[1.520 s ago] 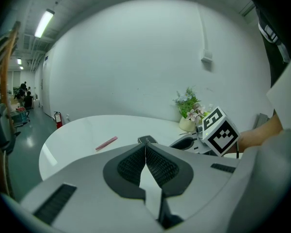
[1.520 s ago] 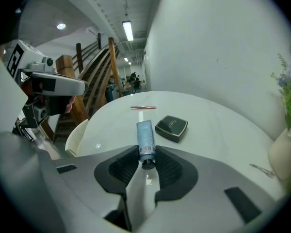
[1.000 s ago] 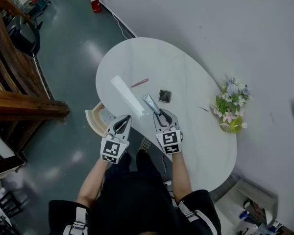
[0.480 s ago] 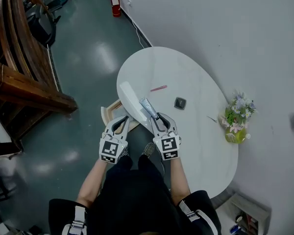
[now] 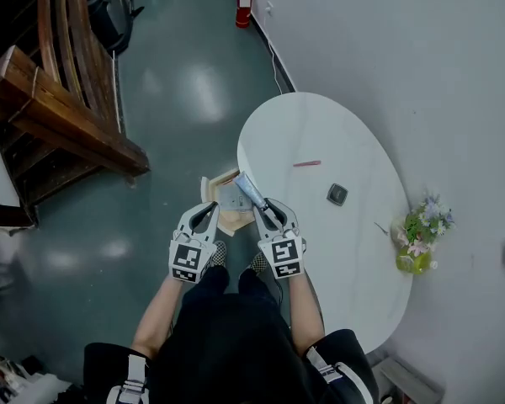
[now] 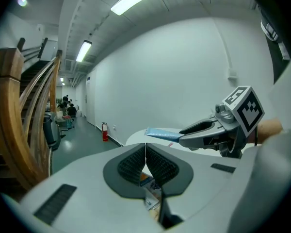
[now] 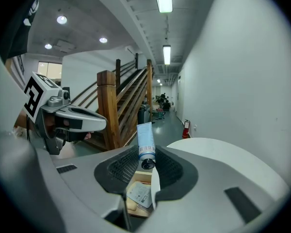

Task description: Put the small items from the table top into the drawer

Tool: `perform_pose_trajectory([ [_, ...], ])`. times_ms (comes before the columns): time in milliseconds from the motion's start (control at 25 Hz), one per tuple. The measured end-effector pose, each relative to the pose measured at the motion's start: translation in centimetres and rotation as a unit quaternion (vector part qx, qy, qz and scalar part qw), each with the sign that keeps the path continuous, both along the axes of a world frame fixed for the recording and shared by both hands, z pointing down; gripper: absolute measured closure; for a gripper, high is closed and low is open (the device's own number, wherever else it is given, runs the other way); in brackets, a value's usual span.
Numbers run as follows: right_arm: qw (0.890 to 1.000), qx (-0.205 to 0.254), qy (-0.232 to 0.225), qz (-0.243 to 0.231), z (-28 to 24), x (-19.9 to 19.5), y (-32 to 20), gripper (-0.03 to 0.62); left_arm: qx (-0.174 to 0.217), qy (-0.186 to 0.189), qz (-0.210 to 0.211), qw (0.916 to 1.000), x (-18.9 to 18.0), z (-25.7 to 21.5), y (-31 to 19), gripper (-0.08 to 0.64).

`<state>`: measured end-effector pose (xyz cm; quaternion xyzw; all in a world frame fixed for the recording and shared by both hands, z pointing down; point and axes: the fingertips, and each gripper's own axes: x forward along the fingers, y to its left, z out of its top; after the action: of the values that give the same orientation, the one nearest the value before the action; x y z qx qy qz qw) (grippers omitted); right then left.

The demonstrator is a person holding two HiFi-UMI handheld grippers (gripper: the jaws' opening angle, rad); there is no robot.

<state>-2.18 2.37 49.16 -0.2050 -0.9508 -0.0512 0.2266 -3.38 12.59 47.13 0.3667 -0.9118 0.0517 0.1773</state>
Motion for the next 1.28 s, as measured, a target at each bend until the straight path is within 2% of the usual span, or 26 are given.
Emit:
perform_pose_trajectory([
  [360, 0.999, 0.001, 0.027, -0.025, 3.4, -2.0, 3.8, 0.469, -0.001, 0.028, -0.036, 0.9989, -1.1, 3.1, 4.5, 0.54],
  [840, 0.996, 0.008, 0.079, -0.037, 10.7, -3.1, 5.6, 0.469, -0.003, 0.06, -0.049, 0.997, -2.7, 8.6, 6.0, 0.54],
  [1280, 0.99, 0.017, 0.13, -0.048, 18.7, -2.6, 6.6, 0.469, -0.009, 0.105, -0.062, 0.9925, -2.2, 15.8, 7.1, 0.54],
])
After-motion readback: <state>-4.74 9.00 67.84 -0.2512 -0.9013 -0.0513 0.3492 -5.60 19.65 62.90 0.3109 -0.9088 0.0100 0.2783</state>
